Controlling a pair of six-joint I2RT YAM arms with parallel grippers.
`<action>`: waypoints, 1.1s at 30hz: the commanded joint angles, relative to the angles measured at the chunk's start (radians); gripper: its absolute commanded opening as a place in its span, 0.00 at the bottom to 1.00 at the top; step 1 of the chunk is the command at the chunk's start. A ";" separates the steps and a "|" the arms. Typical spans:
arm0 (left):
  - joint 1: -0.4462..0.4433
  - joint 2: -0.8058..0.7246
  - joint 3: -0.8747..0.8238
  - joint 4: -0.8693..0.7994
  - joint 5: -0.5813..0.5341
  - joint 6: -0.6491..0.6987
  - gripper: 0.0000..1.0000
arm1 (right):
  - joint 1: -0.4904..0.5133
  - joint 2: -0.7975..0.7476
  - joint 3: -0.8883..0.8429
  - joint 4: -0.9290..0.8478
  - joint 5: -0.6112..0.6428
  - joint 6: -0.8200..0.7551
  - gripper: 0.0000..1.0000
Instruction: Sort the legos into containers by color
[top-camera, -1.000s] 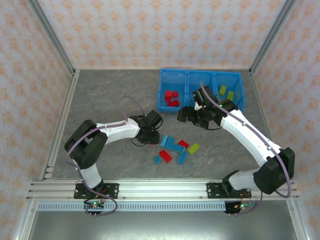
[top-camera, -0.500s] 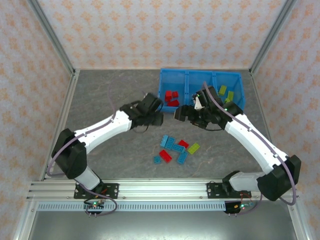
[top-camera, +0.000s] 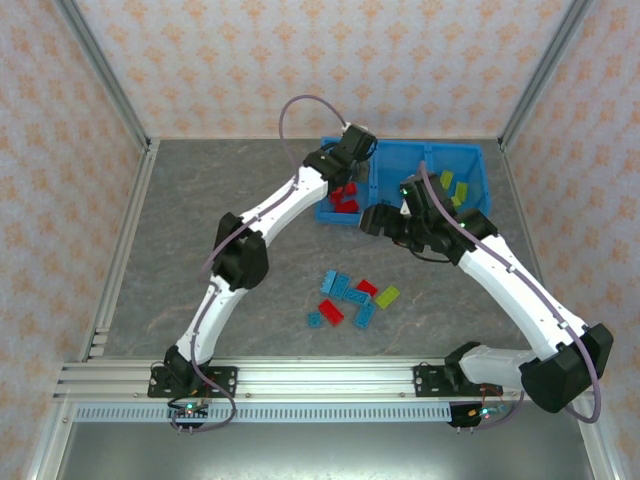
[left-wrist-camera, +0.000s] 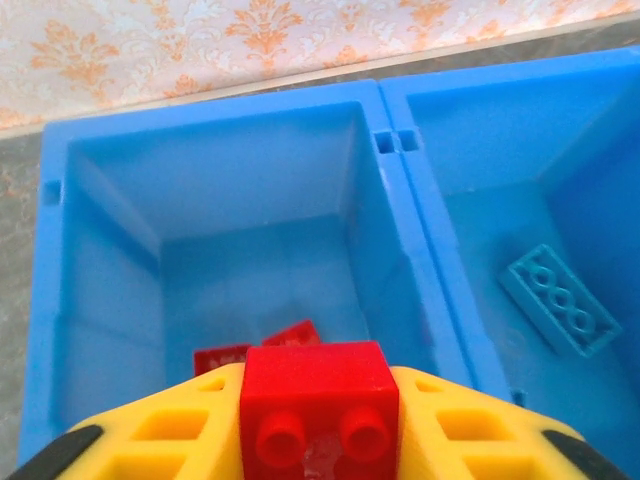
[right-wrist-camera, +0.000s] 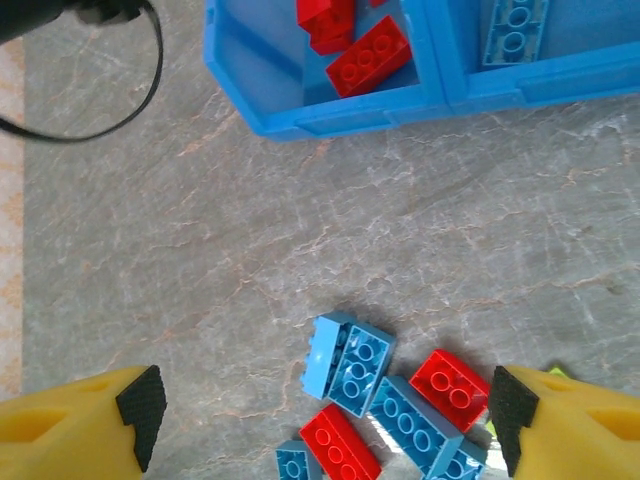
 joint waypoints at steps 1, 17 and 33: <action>0.012 0.024 0.126 -0.031 -0.029 0.045 0.45 | 0.004 -0.055 0.009 -0.071 0.057 -0.035 0.86; -0.093 -0.738 -0.697 0.246 0.146 0.081 0.49 | 0.069 -0.104 -0.225 -0.035 0.065 0.092 0.82; -0.127 -1.579 -1.455 0.167 0.109 0.687 0.67 | 0.240 0.218 -0.336 0.154 -0.004 0.283 0.72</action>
